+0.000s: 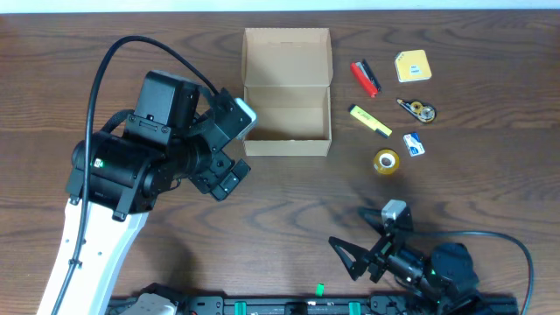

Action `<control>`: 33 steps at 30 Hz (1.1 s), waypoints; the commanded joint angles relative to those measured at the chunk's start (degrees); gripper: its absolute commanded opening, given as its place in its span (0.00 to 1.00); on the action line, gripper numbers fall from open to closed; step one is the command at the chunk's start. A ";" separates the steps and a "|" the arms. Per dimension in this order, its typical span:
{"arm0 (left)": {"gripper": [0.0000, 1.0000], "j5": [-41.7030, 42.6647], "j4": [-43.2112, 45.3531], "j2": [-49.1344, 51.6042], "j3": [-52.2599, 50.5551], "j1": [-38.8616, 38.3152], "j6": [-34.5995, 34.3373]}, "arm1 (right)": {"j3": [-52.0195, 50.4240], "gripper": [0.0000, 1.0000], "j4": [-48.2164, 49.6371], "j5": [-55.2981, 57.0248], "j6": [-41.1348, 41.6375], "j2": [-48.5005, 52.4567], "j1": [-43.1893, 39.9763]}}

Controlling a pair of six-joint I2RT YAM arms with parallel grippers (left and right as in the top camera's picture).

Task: Pack container
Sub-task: 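Move the right gripper to the yellow spiral notepad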

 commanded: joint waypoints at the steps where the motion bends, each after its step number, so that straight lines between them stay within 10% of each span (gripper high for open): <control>1: 0.95 -0.20 -0.17 -0.11 1.77 0.00 0.59 | -0.22 0.99 1.09 -2.95 8.17 -0.31 0.52; 18: 0.95 -0.20 -0.17 -0.11 1.77 0.00 0.61 | 4.57 0.99 3.34 -3.89 0.57 8.17 0.26; 33: 0.95 -0.20 -0.17 -0.11 1.77 0.00 0.59 | 32.17 0.99 3.30 7.85 -16.59 46.21 -16.17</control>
